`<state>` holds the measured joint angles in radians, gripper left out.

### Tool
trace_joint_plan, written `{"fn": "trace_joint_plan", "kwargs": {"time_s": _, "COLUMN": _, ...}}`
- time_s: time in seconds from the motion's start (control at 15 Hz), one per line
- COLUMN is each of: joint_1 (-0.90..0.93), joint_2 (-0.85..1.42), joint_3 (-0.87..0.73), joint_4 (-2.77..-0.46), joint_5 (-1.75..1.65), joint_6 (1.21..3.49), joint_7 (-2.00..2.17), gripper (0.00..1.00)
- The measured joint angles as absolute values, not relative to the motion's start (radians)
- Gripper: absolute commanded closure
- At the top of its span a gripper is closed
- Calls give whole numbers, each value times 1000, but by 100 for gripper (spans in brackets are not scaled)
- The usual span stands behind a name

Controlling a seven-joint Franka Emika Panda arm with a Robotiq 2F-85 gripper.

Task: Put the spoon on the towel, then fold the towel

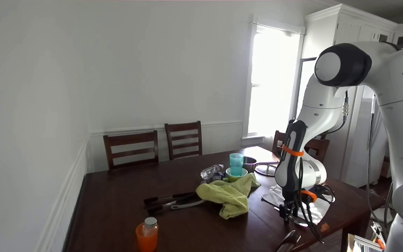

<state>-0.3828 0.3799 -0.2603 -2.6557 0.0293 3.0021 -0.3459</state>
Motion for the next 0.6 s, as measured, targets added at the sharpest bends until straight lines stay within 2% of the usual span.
{"fn": "trace_joint_plan", "kwargs": {"time_s": 0.4, "joint_1": -384, "joint_2": 384, "joint_3": -276, "joint_4": -2653, "joint_5": 29, "joint_6": 3034, "joint_7": -337, "gripper": 98}}
{"fn": "trace_joint_plan", "kwargs": {"time_s": 0.6, "joint_1": -384, "joint_2": 380, "joint_3": -284, "joint_4": -2652, "joint_5": 26, "joint_6": 3036, "joint_7": -335, "gripper": 100}}
